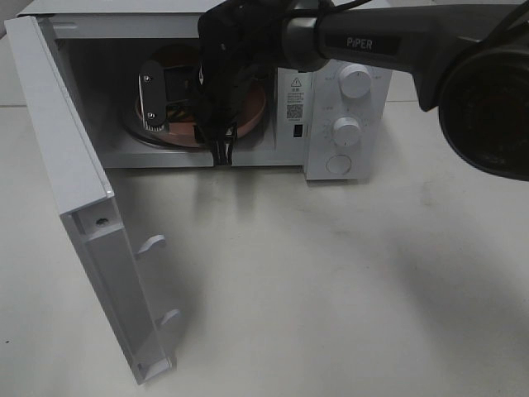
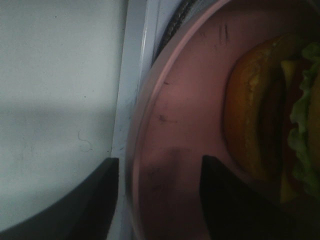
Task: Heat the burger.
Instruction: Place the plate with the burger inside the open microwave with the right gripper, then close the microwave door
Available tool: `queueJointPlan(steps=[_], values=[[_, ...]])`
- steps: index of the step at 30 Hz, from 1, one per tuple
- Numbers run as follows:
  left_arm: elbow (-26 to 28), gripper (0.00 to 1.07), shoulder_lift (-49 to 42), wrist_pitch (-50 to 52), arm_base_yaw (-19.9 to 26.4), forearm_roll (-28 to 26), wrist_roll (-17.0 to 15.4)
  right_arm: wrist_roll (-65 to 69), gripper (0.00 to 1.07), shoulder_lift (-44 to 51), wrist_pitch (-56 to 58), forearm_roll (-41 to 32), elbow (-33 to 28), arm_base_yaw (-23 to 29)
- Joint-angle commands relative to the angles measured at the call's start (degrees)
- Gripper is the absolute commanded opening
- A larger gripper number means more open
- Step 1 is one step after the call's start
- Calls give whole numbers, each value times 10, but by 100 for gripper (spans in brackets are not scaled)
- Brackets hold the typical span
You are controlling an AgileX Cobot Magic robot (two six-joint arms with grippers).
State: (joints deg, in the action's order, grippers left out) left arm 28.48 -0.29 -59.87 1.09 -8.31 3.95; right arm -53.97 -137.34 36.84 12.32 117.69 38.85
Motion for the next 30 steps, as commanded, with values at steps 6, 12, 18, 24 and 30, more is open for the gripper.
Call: queueJointPlan(steps=[6,12,18,24,30], values=[[-1,100,-14,5,-3,-2,2,25,64,17,-4,5,-35,0],[-1,100,-14,5,-3,-2,2,25,64,42,-26,5,-73,1],[-1,100,-14,5,-3,-2,2,25,71,82,-54,6,-132,1],[-1,100,-14,5,-3,-2,2,25,78,127,-92,13,-209,1],[-1,100,-14,5,-3,-2,2,42,78,176,-125,37,-285,1]])
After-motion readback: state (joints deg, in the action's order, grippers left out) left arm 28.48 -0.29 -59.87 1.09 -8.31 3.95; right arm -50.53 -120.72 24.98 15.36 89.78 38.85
